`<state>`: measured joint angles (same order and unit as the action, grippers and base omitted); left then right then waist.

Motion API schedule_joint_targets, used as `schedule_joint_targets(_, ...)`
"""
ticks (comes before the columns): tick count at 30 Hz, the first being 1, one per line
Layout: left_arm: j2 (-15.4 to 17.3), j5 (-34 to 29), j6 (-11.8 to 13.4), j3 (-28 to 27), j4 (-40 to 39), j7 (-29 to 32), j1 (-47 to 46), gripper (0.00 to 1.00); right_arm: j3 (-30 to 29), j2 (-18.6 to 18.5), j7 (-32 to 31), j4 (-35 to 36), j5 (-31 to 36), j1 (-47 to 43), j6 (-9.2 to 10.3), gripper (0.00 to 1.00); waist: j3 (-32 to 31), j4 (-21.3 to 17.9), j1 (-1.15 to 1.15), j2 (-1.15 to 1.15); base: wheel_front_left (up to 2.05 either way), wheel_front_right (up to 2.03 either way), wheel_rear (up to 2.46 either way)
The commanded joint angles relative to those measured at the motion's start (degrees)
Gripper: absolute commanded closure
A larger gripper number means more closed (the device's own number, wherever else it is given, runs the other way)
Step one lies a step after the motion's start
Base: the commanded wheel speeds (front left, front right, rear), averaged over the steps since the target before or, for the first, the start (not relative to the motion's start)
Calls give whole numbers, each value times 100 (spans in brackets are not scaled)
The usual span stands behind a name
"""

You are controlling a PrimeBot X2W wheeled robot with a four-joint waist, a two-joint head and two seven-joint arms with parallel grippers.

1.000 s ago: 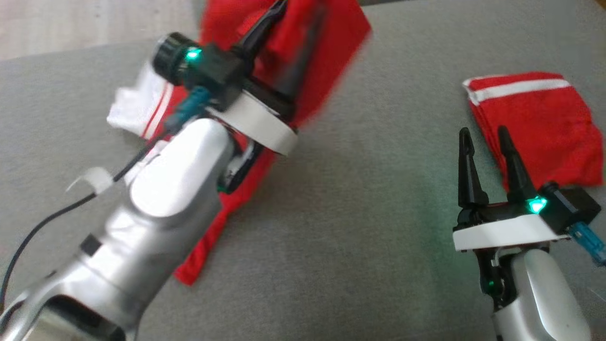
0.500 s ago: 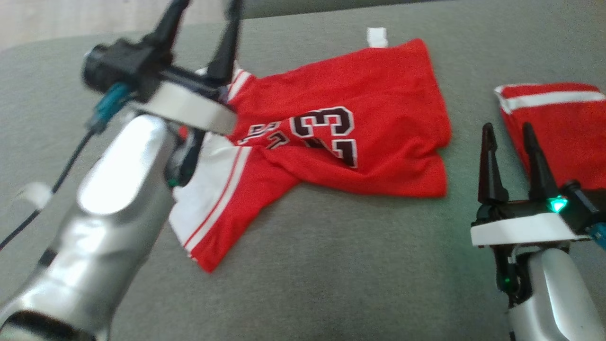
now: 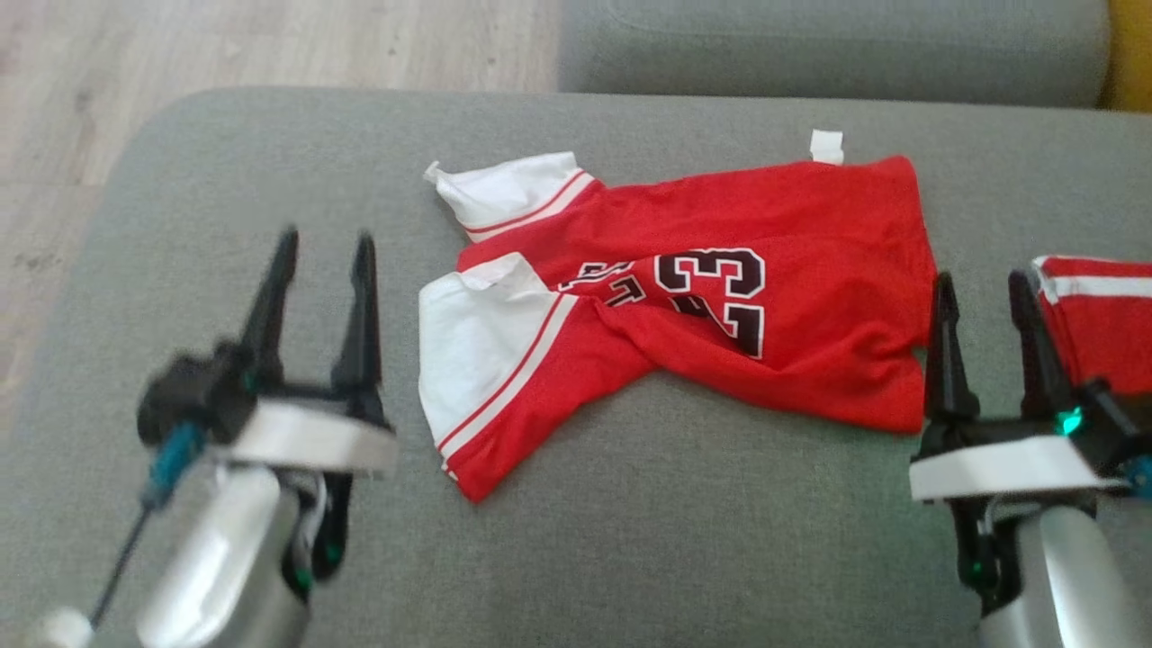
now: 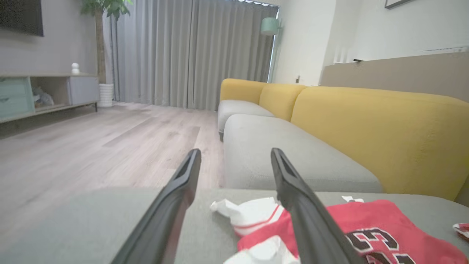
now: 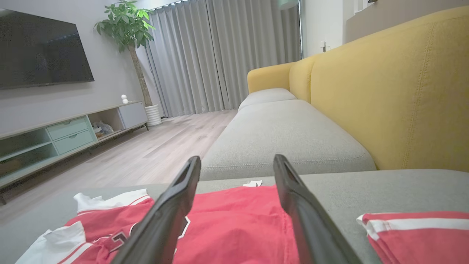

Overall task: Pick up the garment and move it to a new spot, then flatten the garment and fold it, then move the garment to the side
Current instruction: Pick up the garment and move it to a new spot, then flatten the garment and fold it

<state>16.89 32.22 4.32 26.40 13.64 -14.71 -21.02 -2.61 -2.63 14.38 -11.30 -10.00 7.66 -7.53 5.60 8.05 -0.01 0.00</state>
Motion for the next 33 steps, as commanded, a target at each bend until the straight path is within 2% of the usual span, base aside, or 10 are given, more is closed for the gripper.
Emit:
schedule_joint_targets(1,33,-39,37,-280,-237,-29,-40,0,121,-25,62,146,18,12,4,0,-68,59,1,0,0,0,0)
schedule_joint_targets(5,-229,-148,40,-437,-317,-29,494,0,149,-25,62,119,-2,-77,4,0,-91,54,1,0,0,0,0)
schedule_joint_targets(10,-429,-341,-83,-666,-347,-29,631,0,229,-25,62,113,-2,-56,4,0,-46,-35,1,0,0,0,0)
schedule_joint_targets(14,-393,-502,-251,-778,-313,-29,383,0,291,-25,62,161,0,21,4,0,114,-147,1,0,0,0,0)
schedule_joint_targets(18,-184,-642,-450,-760,-108,78,-198,0,326,-25,62,224,-15,129,4,0,369,-293,1,0,0,0,0)
schedule_joint_targets(25,474,-521,-1058,-514,640,1476,-1935,0,376,-25,62,379,-48,417,4,0,1004,-608,1,0,0,0,0)
schedule_joint_targets(28,741,-359,-1157,-186,1104,2291,-2649,0,403,-25,62,435,-76,534,4,0,1263,-745,1,0,0,0,0)
schedule_joint_targets(29,741,-359,-1157,-186,1104,2291,-2649,0,403,-25,62,435,-76,534,4,0,1263,-745,1,0,0,0,0)
schedule_joint_targets(33,1011,-31,-1177,332,1672,3212,-3359,0,494,-25,62,470,-135,650,4,0,1527,-934,1,0,0,0,0)
